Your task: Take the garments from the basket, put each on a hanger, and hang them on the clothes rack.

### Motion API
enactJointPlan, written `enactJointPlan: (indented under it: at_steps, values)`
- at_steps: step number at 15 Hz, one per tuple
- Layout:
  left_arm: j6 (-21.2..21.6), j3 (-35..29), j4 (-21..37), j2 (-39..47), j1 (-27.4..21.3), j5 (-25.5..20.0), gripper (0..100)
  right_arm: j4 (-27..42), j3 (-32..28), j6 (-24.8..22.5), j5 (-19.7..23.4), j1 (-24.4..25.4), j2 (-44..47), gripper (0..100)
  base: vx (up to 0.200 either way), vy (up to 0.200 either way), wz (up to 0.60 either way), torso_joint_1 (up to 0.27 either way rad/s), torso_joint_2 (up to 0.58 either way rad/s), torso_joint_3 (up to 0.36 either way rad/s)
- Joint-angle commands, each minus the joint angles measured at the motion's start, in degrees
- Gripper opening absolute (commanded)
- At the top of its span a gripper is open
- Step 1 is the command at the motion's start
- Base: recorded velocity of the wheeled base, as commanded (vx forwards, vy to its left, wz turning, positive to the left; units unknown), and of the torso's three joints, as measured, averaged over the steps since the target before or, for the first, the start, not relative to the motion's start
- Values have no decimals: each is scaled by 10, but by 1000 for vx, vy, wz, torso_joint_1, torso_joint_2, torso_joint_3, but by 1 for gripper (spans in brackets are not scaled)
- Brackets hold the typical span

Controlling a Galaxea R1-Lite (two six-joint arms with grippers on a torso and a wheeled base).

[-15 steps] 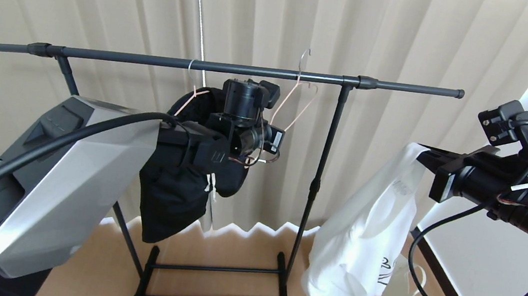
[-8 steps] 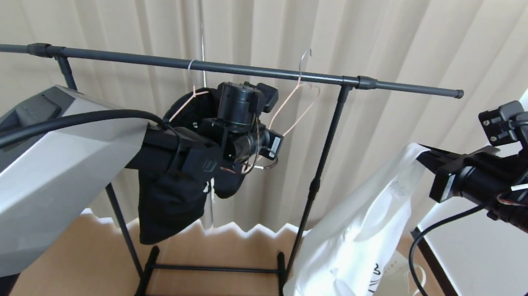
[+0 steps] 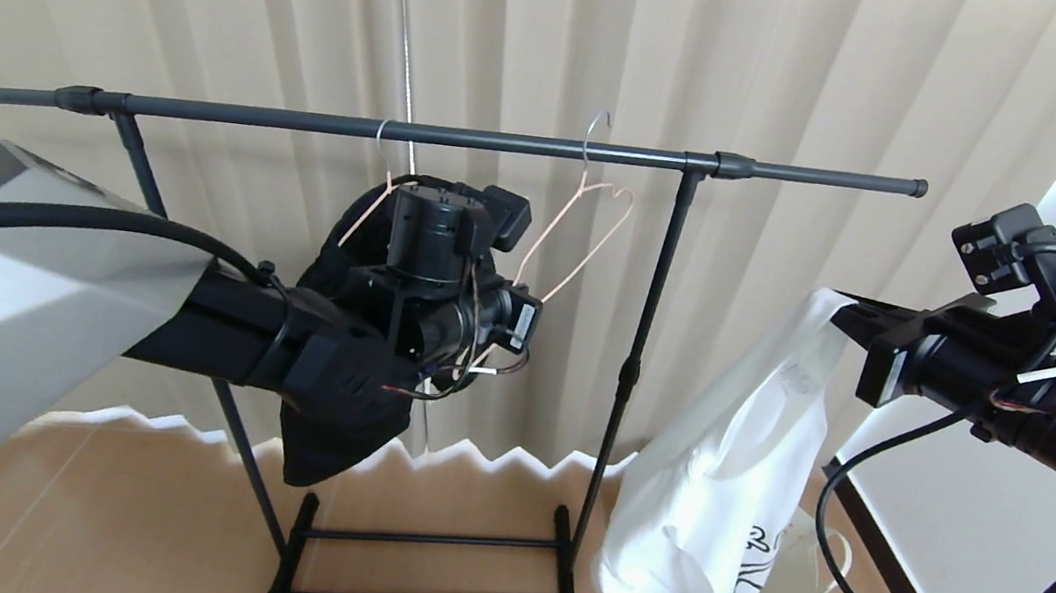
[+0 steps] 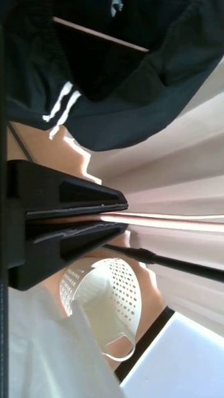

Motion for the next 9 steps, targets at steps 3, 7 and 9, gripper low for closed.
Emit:
enactJointPlan:
  at_steps: [3, 7, 9]
  values:
    - [0, 155, -56, -114, -13, 0, 0, -1, 2, 0, 0, 2, -1, 0, 0, 0, 0, 0, 0, 0]
    - [-1, 302, -115, -200, -30, -1, 0, -1, 4, -36, -1, 2, 3, 0, 0, 0, 0, 0, 0, 0]
    - [1, 375, -146, -239, -34, -3, 0, -1, 4, -37, -2, 3, 9, 0, 0, 0, 0, 0, 0, 0]
